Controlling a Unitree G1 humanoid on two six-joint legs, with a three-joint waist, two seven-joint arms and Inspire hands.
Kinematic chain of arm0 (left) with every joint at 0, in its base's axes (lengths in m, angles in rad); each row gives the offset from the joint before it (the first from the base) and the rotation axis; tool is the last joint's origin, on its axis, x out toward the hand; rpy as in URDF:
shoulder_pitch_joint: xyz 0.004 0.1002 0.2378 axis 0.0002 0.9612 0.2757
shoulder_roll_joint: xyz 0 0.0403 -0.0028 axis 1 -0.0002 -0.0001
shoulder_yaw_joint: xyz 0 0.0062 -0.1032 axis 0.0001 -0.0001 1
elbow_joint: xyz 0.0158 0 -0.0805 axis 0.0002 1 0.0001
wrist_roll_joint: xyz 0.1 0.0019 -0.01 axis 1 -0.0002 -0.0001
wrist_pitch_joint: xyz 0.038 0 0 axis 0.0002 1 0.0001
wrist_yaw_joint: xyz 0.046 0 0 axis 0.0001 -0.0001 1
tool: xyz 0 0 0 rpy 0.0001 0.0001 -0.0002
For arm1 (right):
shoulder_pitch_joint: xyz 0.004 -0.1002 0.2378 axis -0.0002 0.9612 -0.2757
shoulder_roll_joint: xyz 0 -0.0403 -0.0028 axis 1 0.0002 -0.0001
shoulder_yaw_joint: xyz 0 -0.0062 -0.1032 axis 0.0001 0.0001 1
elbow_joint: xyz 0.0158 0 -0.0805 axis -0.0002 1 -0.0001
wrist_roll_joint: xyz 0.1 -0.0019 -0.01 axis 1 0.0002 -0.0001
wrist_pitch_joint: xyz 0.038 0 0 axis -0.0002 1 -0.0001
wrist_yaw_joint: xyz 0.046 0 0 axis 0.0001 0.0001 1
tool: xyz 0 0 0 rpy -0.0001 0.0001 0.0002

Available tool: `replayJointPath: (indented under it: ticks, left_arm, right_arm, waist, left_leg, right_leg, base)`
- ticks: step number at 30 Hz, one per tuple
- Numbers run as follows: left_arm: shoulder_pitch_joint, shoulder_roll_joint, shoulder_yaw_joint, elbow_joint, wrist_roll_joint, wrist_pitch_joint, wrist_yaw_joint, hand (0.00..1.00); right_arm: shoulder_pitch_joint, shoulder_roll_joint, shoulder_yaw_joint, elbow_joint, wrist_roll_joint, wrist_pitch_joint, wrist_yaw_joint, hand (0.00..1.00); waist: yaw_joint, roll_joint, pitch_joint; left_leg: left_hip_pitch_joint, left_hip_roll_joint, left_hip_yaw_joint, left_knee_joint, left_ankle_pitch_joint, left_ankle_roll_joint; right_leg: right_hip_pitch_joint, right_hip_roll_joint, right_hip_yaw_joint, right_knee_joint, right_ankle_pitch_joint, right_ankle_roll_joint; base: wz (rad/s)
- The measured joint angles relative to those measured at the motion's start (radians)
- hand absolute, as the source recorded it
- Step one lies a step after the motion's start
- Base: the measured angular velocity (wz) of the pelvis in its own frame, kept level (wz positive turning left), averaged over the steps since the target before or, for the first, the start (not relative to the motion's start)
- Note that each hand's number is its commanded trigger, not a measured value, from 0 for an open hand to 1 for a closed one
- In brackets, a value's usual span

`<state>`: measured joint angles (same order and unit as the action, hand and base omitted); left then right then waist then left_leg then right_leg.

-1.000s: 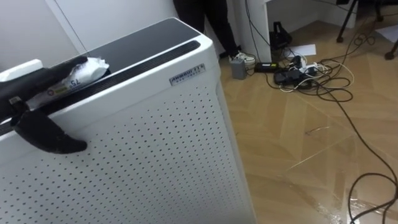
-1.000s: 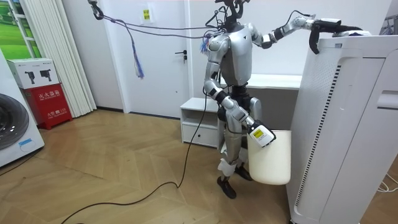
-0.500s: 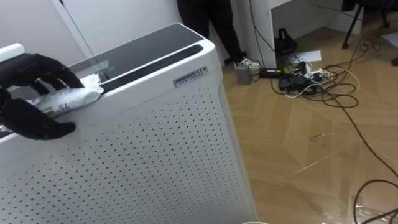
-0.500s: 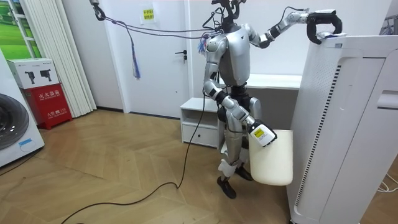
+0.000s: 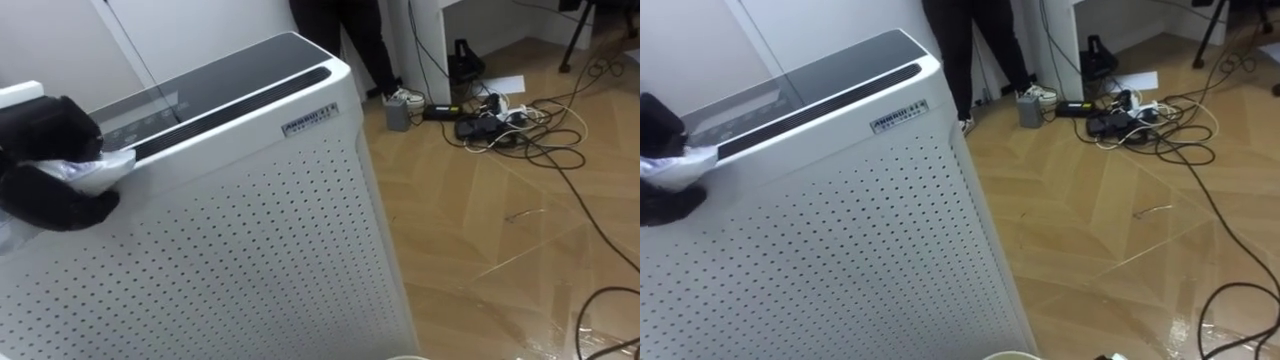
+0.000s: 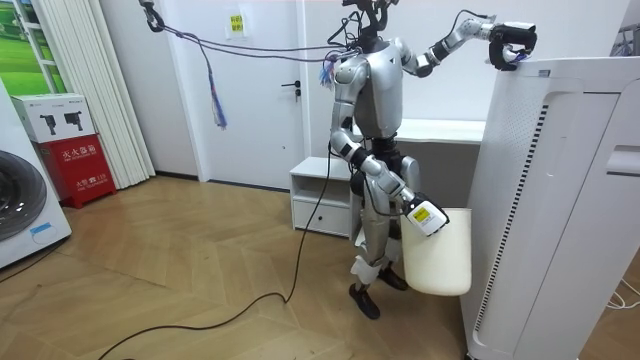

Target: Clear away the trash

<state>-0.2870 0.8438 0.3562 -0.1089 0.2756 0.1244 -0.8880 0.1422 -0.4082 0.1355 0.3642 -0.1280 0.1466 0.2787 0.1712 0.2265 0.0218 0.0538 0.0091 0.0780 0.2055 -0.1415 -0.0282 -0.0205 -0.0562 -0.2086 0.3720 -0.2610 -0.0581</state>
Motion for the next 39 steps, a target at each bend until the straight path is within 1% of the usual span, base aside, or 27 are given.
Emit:
replayJointPath:
  ticks: [3,7,10,12,14,15,17,18,19,20,21,22,23,24,25,26,27,28,29,30,31,33,36,39]
  left_arm:
    - [0.000,0.000,-0.002,-0.024,0.001,0.000,-0.001,1.00]
    - [0.000,0.000,-0.002,-0.049,-0.002,0.000,-0.012,1.00]
    - [0.000,0.000,-0.008,-0.079,-0.010,0.001,-0.014,1.00]
    - [0.000,-0.012,-0.009,-0.112,-0.014,0.002,-0.010,1.00]
    - [0.000,-0.050,-0.014,-0.168,-0.051,0.004,0.009,1.00]
    - [0.000,-0.059,-0.020,-0.182,-0.061,0.004,0.020,1.00]
    - [0.000,-0.094,-0.045,-0.226,-0.128,-0.003,0.060,1.00]
    - [0.000,-0.097,-0.053,-0.235,-0.147,-0.005,0.068,1.00]
    - [-0.001,-0.111,-0.065,-0.258,-0.183,-0.008,0.078,1.00]
    - [-0.001,-0.126,-0.081,-0.292,-0.212,-0.013,0.079,1.00]
    - [-0.001,-0.131,-0.094,-0.304,-0.227,-0.021,0.079,1.00]
    - [-0.001,-0.143,-0.126,-0.317,-0.256,-0.038,0.077,1.00]
    - [0.004,-0.166,-0.158,-0.327,-0.271,-0.045,0.072,1.00]
    - [0.011,-0.179,-0.171,-0.328,-0.283,-0.045,0.071,1.00]
    - [0.030,-0.205,-0.190,-0.331,-0.315,-0.045,0.066,1.00]
    - [0.043,-0.219,-0.210,-0.339,-0.341,-0.045,0.057,1.00]
    - [0.048,-0.223,-0.218,-0.344,-0.354,-0.046,0.049,1.00]
    - [0.050,-0.228,-0.233,-0.347,-0.381,-0.051,0.040,1.00]
    - [0.050,-0.230,-0.241,-0.347,-0.393,-0.053,0.037,1.00]
    - [0.050,-0.231,-0.254,-0.347,-0.419,-0.053,0.030,1.00]
    - [0.050,-0.235,-0.268,-0.347,-0.427,-0.060,0.029,1.00]
    - [0.052,-0.242,-0.288,-0.347,-0.437,-0.061,0.027,1.00]
    - [0.072,-0.254,-0.301,-0.347,-0.441,-0.061,0.022,1.00]
    - [0.125,-0.276,-0.326,-0.342,-0.442,-0.067,0.022,1.00]
  right_arm:
    - [0.000,-0.001,0.000,-0.003,0.000,0.000,0.008,1.00]
    - [-0.002,-0.003,-0.001,-0.016,0.000,0.000,0.011,1.00]
    - [-0.002,0.000,0.000,-0.025,0.002,-0.007,0.015,1.00]
    - [-0.005,0.002,0.001,-0.025,0.005,-0.008,0.014,1.00]
    - [-0.006,0.009,0.003,-0.025,0.007,-0.008,0.007,1.00]
    - [-0.006,0.012,0.004,-0.025,0.007,-0.008,0.005,1.00]
    - [-0.006,0.023,0.012,-0.025,0.007,-0.008,-0.001,1.00]
    - [-0.008,0.024,0.021,-0.025,0.007,-0.008,-0.001,1.00]
    - [-0.011,0.024,0.038,-0.025,0.009,-0.008,0.000,1.00]
    - [-0.015,0.027,0.050,-0.025,0.009,-0.008,0.002,1.00]
    - [-0.017,0.028,0.058,-0.024,0.009,-0.008,0.003,1.00]
    - [-0.023,0.028,0.071,-0.023,0.009,-0.008,0.008,1.00]
    - [-0.027,0.030,0.077,-0.023,0.009,-0.008,0.011,1.00]
    - [-0.029,0.034,0.078,-0.023,0.009,-0.008,0.014,1.00]
    - [-0.030,0.041,0.078,-0.023,0.009,-0.008,0.018,1.00]
    - [-0.031,0.047,0.079,-0.023,0.009,-0.008,0.024,1.00]
    - [-0.033,0.049,0.079,-0.023,0.009,-0.008,0.027,1.00]
    - [-0.035,0.050,0.079,-0.023,0.009,-0.008,0.031,1.00]
    - [-0.036,0.054,0.081,-0.023,0.012,-0.008,0.032,1.00]
    - [-0.039,0.054,0.086,-0.023,0.017,-0.008,0.031,1.00]
    - [-0.047,0.051,0.093,-0.023,0.018,-0.008,0.031,1.00]
    - [-0.068,0.045,0.106,-0.015,0.019,-0.008,0.037,1.00]
    - [-0.088,0.041,0.118,-0.005,0.019,-0.008,0.042,1.00]
    - [-0.112,0.046,0.132,0.015,0.049,-0.016,0.046,1.00]
  waist:
    - [0.002,0.005,-0.0028]
    - [0.010,0.007,-0.0045]
    - [0.008,0.008,-0.0051]
    - [0.006,0.008,-0.0054]
    - [0.001,0.004,-0.0046]
    - [-0.002,0.002,-0.0043]
    - [-0.012,-0.003,-0.0039]
    - [-0.016,-0.005,-0.0037]
    - [-0.026,-0.009,-0.0049]
    - [-0.031,-0.014,-0.0049]
    - [-0.033,-0.018,-0.0048]
    - [-0.039,-0.023,-0.0029]
    - [-0.040,-0.026,-0.0002]
    - [-0.040,-0.028,0.0009]
    - [-0.041,-0.034,0.0011]
    - [-0.042,-0.042,-0.0004]
    - [-0.041,-0.043,-0.0028]
    - [-0.040,-0.049,-0.0059]
    - [-0.039,-0.053,-0.0056]
    - [-0.038,-0.059,-0.0067]
    - [-0.038,-0.062,-0.0083]
    - [-0.037,-0.062,-0.0084]
    - [-0.039,-0.061,-0.0087]
    - [-0.041,-0.064,-0.0067]
  left_leg:
    - [-0.007,0.000,-0.001,0.000,0.000,0.000]
    - [-0.010,-0.004,-0.001,0.000,0.000,0.000]
    - [-0.013,-0.003,-0.003,0.000,0.000,0.000]
    - [-0.016,-0.002,-0.002,-0.002,0.000,0.000]
    - [-0.016,-0.004,-0.001,-0.003,0.000,0.001]
    - [-0.017,-0.005,-0.002,-0.003,0.000,0.001]
    - [-0.016,-0.005,-0.007,-0.005,0.000,0.001]
    - [-0.014,-0.005,-0.007,-0.007,0.000,0.001]
    - [-0.012,-0.005,-0.007,-0.010,0.000,0.001]
    - [-0.008,-0.006,-0.005,-0.014,0.000,0.001]
    - [-0.005,-0.006,-0.002,-0.016,0.000,0.001]
    - [-0.002,-0.006,0.002,-0.018,0.000,0.001]
    - [-0.002,-0.006,0.003,-0.017,0.000,0.001]
    - [-0.002,-0.006,0.004,-0.017,0.000,0.001]
    - [-0.007,-0.007,0.005,-0.016,0.000,0.001]
    - [-0.014,-0.006,0.005,-0.016,0.000,0.001]
    - [-0.018,-0.006,0.004,-0.016,0.000,0.001]
    - [-0.025,-0.005,0.004,-0.015,0.000,0.001]
    - [-0.025,-0.005,0.004,-0.015,0.000,0.001]
    - [-0.025,-0.004,0.003,-0.015,0.000,0.001]
    - [-0.025,-0.004,0.003,-0.015,0.000,0.001]
    - [-0.022,-0.004,0.002,-0.015,0.000,0.001]
    - [-0.021,-0.003,0.001,-0.016,0.000,0.001]
    - [-0.021,0.003,-0.004,-0.015,0.000,0.001]
  right_leg:
    - [0.002,0.001,-0.006,-0.012,0.009,-0.005]
    - [0.001,-0.005,-0.008,-0.013,0.009,-0.003]
    - [0.009,-0.003,-0.019,-0.032,0.015,0.000]
    - [0.011,-0.001,-0.022,-0.044,0.022,0.001]
    - [0.011,-0.004,-0.022,-0.048,0.025,0.004]
    - [0.012,-0.006,-0.024,-0.048,0.025,0.004]
    - [0.019,-0.011,-0.029,-0.050,0.025,0.005]
    - [0.020,-0.012,-0.029,-0.050,0.025,0.005]
    - [0.021,-0.012,-0.029,-0.049,0.025,0.005]
    - [0.022,-0.012,-0.026,-0.049,0.025,0.005]
    - [0.023,-0.011,-0.025,-0.049,0.025,0.005]
    - [0.024,-0.011,-0.023,-0.049,0.024,0.006]
    - [0.022,-0.010,-0.019,-0.050,0.024,0.006]
    - [0.021,-0.010,-0.017,-0.050,0.024,0.006]
    - [0.015,-0.008,-0.014,-0.050,0.024,0.006]
    - [0.008,-0.007,-0.013,-0.049,0.024,0.006]
    - [0.005,-0.006,-0.013,-0.050,0.024,0.005]
    - [-0.001,-0.005,-0.013,-0.050,0.025,0.004]
    - [-0.001,-0.004,-0.013,-0.050,0.025,0.004]
    - [0.001,-0.004,-0.014,-0.053,0.025,0.004]
    - [0.006,-0.002,-0.014,-0.063,0.028,0.004]
    - [0.009,-0.002,-0.012,-0.068,0.031,0.006]
    - [0.011,-0.002,-0.011,-0.065,0.031,0.006]
    - [0.013,-0.002,-0.012,-0.065,0.031,0.005]
  base:
    - [0.06]
    - [0.02]
    - [0.07]
    - [0.04]
    - [-0.04]
    - [0.00]
    - [0.00]
    - [0.00]
    - [-0.04]
    - [-0.06]
    - [-0.08]
    - [-0.08]
    - [-0.08]
    - [-0.10]
    - [-0.05]
    - [0.00]
    - [0.00]
    - [0.00]
    - [0.00]
    - [0.00]
    - [0.00]
    - [-0.02]
    - [0.00]
    - [0.01]
